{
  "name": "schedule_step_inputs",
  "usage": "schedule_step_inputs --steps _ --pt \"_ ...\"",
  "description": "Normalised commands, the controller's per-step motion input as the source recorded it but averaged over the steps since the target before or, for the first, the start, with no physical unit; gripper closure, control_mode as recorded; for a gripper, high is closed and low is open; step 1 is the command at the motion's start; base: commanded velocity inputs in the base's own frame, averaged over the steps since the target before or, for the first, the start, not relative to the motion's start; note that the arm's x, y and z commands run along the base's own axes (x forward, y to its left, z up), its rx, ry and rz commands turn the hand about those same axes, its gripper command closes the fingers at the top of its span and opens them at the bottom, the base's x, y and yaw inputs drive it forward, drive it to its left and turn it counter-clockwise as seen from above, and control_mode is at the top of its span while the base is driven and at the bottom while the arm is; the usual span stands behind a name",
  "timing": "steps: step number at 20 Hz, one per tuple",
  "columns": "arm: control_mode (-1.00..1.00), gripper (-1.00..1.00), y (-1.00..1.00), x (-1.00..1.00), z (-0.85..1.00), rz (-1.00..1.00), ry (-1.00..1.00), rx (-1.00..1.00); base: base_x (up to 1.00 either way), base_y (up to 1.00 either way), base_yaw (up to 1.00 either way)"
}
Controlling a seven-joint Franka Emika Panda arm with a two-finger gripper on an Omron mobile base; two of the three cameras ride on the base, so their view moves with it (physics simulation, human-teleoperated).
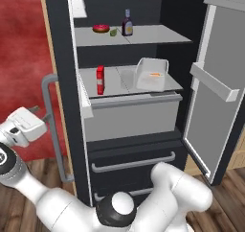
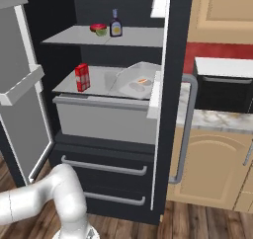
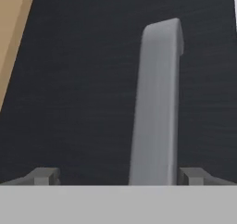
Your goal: Place the tupperware on the second highest shelf of the fridge. Make space for the tupperware among the existing items by rearranging them on the shelves if needed. Close the fridge door when finished.
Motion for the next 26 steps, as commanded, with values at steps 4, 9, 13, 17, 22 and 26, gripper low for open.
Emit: schedule_step_inputs --steps 4,9,13,17,22,26 --pt "-1.0 -1.0 -1.0 0.1 0.3 0.06 -0.06 0.13 0.0 0.0 0.0" --pt "-1.0 -1.0 -1.0 0.33 0.31 0.1 -0.02 0.16 0.0 0.0 0.0" --pt "-1.0 -1.0 -1.0 0.49 0.23 0.12 0.0 0.14 0.0 0.0 0.0" --pt "-1.0 -1.0 -1.0 0.57 0.27 0.12 -0.01 0.13 0.0 0.0 0.0" --pt "-1.0 -1.0 -1.0 0.65 0.29 0.09 0.0 0.12 0.0 0.0 0.0" --pt "-1.0 -1.0 -1.0 0.48 0.41 0.09 -0.08 0.08 0.0 0.0 0.0"
